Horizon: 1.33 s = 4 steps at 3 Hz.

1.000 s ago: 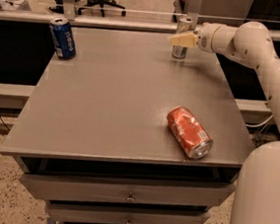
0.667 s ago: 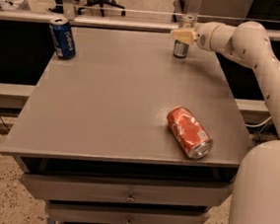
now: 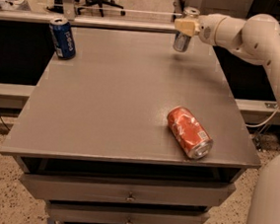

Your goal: Move redbull can near pepsi can

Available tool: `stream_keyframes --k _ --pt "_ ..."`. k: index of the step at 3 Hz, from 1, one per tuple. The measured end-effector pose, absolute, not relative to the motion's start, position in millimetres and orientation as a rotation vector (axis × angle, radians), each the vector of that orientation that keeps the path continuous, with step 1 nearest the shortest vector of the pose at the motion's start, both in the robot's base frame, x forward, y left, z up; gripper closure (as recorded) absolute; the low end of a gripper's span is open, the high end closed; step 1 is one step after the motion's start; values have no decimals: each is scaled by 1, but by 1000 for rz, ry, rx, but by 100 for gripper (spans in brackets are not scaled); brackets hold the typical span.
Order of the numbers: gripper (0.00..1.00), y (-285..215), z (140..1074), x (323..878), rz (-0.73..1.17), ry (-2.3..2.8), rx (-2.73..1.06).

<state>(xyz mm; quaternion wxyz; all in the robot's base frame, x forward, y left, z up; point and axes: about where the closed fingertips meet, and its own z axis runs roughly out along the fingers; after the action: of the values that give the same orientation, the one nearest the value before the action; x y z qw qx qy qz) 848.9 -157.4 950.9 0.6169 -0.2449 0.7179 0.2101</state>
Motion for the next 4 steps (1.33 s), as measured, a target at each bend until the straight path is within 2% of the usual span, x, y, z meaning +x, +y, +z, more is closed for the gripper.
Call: stream_keyframes --k 1,2,3,4 --pt "100 -151 991 823 491 1600 -615" --pt "100 -145 995 819 497 1592 -633" --pt "100 -107 991 806 542 1571 -720" --pt "100 -41 993 783 586 1515 -832"
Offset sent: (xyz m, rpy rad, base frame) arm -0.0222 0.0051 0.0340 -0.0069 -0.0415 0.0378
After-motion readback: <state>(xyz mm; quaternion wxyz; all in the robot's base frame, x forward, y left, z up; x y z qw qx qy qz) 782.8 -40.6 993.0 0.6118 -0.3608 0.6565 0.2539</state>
